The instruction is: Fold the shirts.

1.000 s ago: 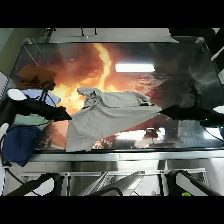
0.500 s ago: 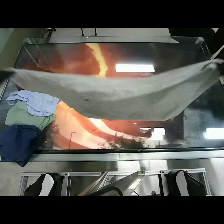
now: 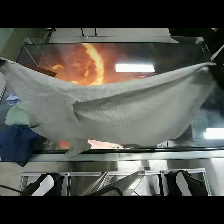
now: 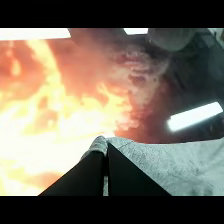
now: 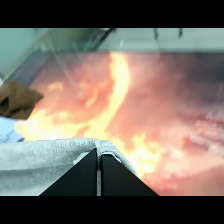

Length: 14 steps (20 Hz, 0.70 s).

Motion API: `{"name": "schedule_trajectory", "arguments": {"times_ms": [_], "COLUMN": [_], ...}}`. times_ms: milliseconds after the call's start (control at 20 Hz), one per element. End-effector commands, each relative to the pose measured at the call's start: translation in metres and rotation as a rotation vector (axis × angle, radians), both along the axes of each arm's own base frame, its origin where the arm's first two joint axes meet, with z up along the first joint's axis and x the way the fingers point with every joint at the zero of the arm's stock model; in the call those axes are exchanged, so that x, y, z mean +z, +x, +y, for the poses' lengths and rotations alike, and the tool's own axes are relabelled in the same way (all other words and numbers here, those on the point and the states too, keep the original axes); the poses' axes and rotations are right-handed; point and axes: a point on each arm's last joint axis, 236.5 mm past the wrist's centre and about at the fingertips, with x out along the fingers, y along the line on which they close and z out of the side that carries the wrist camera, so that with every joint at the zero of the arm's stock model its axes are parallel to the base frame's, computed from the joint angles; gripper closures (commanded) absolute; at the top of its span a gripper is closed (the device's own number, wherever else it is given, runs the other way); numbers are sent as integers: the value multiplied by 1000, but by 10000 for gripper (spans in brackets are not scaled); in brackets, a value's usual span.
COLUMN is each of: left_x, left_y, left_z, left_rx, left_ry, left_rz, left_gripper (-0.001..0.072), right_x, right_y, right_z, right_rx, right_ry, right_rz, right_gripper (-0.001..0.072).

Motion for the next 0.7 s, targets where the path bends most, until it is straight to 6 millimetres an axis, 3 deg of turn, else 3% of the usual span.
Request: {"name": "schedule_trajectory", "arguments": {"times_ms": [0,100,250,350,450,550,650], "left_x": [-134,-208,-298,-341,-358,-357,-357], "left_y": [76,119,162,183,206,218,210], "left_z": [-10,-14,-27,-35,-32,-27,-17], "left_rx": [-20,-28,-98,-120,-104,-73,-60], "left_ry": [138,168,154,140,131,129,134], "left_rz": [248,360,523,598,600,561,568], "left_gripper": [696,697,696,697,697,697,697], "right_x": [-125,-192,-279,-324,-342,-339,-330], "right_y": [62,98,138,156,175,191,197], "right_z": [-8,-21,-24,-22,-23,-26,-35], "right_rx": [-41,-74,-70,-70,-57,-38,-34], "right_ry": [-20,21,143,236,272,279,239], "right_rz": [235,374,506,587,617,613,609], "right_gripper": [697,697,697,697,697,697,697]}}
